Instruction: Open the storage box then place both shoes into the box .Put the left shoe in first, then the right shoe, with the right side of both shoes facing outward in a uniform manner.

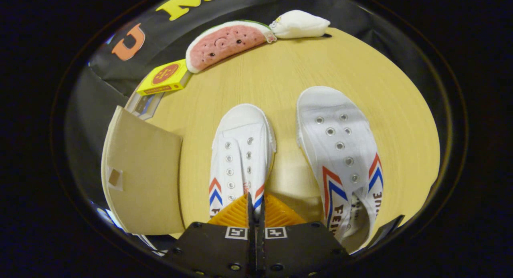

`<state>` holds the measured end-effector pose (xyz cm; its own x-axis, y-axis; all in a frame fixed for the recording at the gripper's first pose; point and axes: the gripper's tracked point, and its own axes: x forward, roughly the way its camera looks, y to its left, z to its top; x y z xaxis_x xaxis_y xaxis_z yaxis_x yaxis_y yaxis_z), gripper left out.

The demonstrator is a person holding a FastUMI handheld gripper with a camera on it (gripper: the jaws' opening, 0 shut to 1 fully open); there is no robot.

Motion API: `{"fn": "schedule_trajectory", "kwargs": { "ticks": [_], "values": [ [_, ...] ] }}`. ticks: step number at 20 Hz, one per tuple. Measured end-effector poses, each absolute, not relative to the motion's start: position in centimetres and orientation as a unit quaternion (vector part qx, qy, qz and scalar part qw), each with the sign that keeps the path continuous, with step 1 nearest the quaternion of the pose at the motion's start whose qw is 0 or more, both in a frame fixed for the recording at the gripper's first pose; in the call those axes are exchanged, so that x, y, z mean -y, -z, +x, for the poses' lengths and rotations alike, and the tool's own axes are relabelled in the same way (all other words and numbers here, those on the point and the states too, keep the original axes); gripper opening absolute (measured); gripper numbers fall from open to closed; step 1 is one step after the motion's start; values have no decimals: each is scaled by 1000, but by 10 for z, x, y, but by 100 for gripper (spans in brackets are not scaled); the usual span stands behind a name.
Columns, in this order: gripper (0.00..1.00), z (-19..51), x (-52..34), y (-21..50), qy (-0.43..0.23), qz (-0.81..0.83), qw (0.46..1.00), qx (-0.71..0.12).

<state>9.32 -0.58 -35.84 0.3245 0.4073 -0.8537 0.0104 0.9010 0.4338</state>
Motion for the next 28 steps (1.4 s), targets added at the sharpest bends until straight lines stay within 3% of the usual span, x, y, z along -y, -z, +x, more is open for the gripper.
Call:
{"fn": "schedule_trajectory", "kwargs": {
  "ticks": [7, 18, 28],
  "values": [
    [1, 77, 2, 306, -134, 182, 813, -536],
    [1, 55, -84, 131, -152, 205, 853, -455],
    [1, 45, -236, 151, -175, 182, 850, -463]
  ]
}}
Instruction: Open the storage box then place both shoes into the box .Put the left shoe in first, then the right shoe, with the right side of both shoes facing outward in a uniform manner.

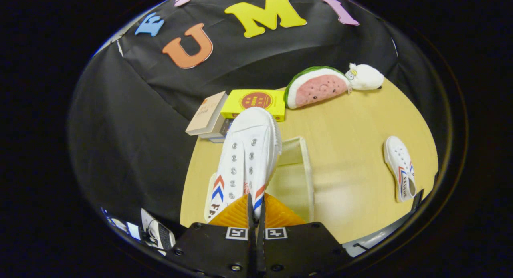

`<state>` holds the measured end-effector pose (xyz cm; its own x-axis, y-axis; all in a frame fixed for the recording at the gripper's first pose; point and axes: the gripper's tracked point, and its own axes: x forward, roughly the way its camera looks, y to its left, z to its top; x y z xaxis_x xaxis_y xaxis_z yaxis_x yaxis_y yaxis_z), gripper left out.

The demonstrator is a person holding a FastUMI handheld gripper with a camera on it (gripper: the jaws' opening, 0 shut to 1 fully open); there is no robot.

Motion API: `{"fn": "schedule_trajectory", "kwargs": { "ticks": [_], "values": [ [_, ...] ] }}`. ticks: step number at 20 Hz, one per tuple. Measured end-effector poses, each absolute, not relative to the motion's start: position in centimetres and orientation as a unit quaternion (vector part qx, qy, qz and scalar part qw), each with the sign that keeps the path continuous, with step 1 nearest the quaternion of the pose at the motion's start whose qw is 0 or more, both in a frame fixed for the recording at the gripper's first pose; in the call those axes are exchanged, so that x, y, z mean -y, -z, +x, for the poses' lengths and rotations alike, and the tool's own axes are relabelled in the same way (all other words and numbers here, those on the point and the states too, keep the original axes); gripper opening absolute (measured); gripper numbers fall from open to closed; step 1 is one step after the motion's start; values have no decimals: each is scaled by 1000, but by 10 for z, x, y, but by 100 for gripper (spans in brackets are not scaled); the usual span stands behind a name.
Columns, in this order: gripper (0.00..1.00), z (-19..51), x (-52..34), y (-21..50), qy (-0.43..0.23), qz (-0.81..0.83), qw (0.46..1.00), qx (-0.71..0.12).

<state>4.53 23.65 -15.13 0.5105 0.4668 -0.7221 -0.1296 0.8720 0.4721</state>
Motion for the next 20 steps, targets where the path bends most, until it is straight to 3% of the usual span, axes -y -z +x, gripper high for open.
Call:
{"fn": "schedule_trajectory", "kwargs": {
  "ticks": [15, 18, 19, 20],
  "values": [
    [2, 36, -291, 221, -155, 129, 842, -500],
    [17, 39, -293, 225, -156, 129, 841, -501],
    [27, 38, -293, 222, -163, 136, 840, -499],
    [44, 40, -295, 221, -170, 144, 839, -497]
  ]
}}
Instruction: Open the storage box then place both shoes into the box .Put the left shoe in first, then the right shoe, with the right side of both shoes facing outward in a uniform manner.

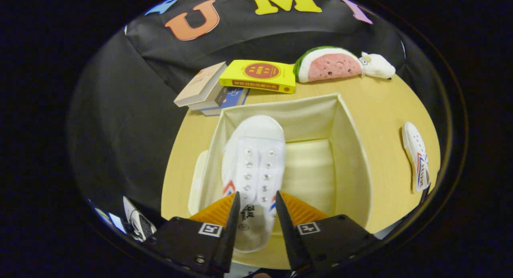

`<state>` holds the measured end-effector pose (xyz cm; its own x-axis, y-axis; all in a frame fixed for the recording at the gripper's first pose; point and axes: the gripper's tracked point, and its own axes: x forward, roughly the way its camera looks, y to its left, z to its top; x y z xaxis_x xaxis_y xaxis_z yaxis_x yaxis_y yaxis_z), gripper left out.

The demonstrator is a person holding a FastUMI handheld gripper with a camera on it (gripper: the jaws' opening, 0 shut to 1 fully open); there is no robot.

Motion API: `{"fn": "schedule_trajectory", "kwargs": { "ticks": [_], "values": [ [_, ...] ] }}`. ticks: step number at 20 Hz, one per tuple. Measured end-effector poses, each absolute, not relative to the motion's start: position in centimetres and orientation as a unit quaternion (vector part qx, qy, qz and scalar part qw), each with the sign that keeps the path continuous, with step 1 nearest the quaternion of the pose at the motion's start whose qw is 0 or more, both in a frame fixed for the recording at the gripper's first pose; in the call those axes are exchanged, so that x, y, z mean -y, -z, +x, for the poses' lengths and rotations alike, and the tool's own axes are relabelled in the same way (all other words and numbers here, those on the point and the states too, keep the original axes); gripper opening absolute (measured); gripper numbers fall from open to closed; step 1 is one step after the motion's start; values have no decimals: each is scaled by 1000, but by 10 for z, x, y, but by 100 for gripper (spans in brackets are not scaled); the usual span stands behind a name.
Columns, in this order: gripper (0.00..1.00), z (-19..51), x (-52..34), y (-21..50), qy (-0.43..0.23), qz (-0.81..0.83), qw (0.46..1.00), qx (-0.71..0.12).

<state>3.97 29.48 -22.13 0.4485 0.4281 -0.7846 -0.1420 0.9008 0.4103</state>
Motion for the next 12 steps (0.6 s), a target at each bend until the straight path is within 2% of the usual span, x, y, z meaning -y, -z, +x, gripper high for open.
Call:
{"fn": "schedule_trajectory", "kwargs": {
  "ticks": [2, 5, 6, 12],
  "values": [
    [79, 43, -291, 215, -173, 142, 845, -486],
    [92, 44, -277, 200, -178, 129, 860, -460],
    [95, 44, -269, 193, -179, 124, 866, -450],
    [96, 44, -202, 146, -175, 90, 905, -376]
  ]
}}
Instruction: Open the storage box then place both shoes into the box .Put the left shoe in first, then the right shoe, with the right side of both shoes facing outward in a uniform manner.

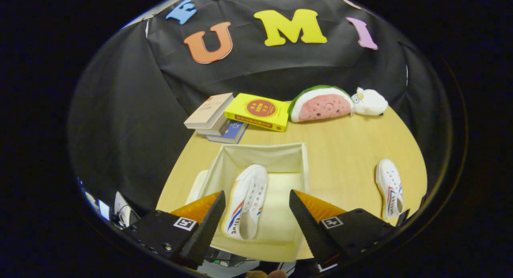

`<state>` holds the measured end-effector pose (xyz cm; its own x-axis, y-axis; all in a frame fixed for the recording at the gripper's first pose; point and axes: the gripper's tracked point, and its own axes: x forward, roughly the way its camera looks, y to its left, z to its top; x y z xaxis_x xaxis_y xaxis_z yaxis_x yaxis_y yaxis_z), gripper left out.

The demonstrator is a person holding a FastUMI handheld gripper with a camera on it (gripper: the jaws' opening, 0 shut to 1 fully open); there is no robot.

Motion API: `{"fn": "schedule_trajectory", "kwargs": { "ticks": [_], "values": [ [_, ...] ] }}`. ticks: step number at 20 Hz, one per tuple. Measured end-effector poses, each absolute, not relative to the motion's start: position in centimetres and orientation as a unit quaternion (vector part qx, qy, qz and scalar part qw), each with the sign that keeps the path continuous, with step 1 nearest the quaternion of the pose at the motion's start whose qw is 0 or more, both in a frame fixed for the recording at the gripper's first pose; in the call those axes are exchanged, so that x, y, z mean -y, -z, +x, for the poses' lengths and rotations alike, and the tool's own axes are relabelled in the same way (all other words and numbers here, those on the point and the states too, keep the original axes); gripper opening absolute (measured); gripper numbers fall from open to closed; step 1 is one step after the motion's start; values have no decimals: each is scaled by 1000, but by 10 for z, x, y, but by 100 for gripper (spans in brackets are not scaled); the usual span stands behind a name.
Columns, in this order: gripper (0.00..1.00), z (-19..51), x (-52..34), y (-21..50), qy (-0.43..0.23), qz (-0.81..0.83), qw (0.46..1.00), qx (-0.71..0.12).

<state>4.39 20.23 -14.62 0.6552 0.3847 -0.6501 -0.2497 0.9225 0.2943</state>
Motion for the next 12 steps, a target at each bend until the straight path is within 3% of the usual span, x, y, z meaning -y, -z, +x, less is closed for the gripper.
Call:
{"fn": "schedule_trajectory", "kwargs": {
  "ticks": [6, 12],
  "values": [
    [96, 45, -112, 114, -156, 60, 937, -306],
    [96, 52, 6, 123, -108, 54, 950, -289]
  ]
}}
